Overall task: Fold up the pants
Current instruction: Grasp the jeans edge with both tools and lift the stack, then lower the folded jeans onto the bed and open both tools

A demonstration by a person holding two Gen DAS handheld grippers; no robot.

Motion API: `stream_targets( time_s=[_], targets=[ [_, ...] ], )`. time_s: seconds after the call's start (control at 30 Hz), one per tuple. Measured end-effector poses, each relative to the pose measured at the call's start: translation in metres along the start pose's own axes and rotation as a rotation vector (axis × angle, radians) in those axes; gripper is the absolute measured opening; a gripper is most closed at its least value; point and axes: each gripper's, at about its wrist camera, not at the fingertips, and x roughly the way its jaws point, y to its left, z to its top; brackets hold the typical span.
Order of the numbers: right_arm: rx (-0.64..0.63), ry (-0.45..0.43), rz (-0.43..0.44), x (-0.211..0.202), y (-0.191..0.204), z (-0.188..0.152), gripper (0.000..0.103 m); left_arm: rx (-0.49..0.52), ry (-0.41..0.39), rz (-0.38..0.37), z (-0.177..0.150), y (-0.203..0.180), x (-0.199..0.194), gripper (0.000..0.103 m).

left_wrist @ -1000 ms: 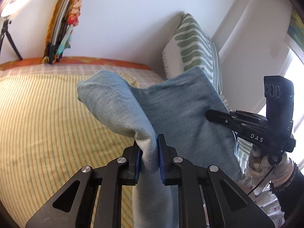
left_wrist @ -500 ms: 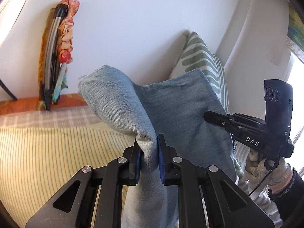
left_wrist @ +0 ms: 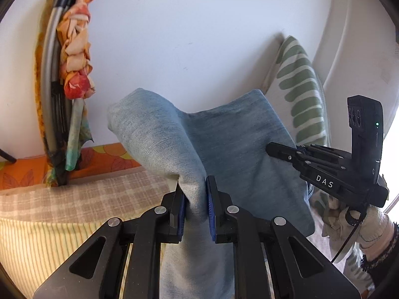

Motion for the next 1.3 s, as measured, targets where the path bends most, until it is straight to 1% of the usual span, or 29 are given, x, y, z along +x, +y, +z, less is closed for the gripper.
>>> stream_targets(
  time_s=[0.1,0.23,0.37,0.43,0.47,0.5,0.53,0.57,0.6,0.63,0.67,0.7,0.73,0.8,0.9,1.03,1.2,1.3],
  targets=[
    [-0.008,0.018,-0.008,0.023,-0.006,0.003,0.009,0.004,0.012,0.02,0.003,0.005,0.015,0.013],
    [-0.021,0.031,-0.042,0.045,-0.009,0.009,0.009,0.012,0.019,0.054,0.009,0.01,0.032,0.013],
    [-0.05,0.091,-0.088,0.074,-0.014,0.003,0.009,0.007,0.064,0.096,0.008,0.02,0.048,0.014],
    [-0.036,0.126,-0.115,0.084,-0.019,-0.002,0.01,-0.001,0.099,0.117,0.007,0.024,0.054,0.017],
    [-0.016,0.143,-0.117,0.086,-0.023,-0.004,0.013,-0.004,0.117,0.127,0.007,0.025,0.056,0.021],
    [0.003,0.156,-0.119,0.088,-0.026,-0.006,0.018,-0.004,0.129,0.135,0.007,0.026,0.057,0.025],
    [0.02,0.164,-0.128,0.088,-0.029,-0.007,0.025,-0.003,0.136,0.146,0.006,0.027,0.055,0.03],
    [0.036,0.168,-0.132,0.087,-0.031,-0.008,0.029,-0.004,0.139,0.154,0.004,0.029,0.053,0.047],
    [0.044,0.172,-0.131,0.086,-0.032,-0.009,0.039,-0.003,0.137,0.165,0.004,0.03,0.05,0.061],
    [0.046,0.171,-0.145,0.083,-0.033,-0.01,0.051,-0.002,0.127,0.177,0.003,0.031,0.045,0.063],
    [0.043,0.163,-0.169,0.08,-0.032,-0.01,0.057,-0.006,0.124,0.185,0.003,0.032,0.042,0.063],
    [0.037,0.149,-0.186,0.076,-0.032,-0.009,0.067,-0.014,0.126,0.189,0.003,0.033,0.039,0.064],
    [0.031,0.138,-0.2,0.071,-0.031,-0.008,0.073,-0.018,0.132,0.194,0.004,0.033,0.037,0.064],
    [0.035,0.128,-0.208,0.061,-0.03,-0.005,0.073,-0.019,0.139,0.199,0.002,0.033,0.031,0.064],
    [0.045,0.123,-0.188,0.043,-0.025,-0.002,0.073,-0.019,0.129,0.194,-0.003,0.034,0.008,0.065],
    [0.045,0.101,-0.18,0.017,-0.014,0.0,0.073,-0.008,0.112,0.182,-0.006,0.025,-0.022,0.065],
    [0.057,0.074,-0.167,-0.019,0.001,-0.003,0.073,0.01,0.084,0.168,-0.009,0.01,-0.054,0.072],
    [0.068,0.061,-0.154,-0.039,0.011,-0.007,0.073,0.028,0.067,0.166,-0.013,0.005,-0.08,0.072]
  ],
)
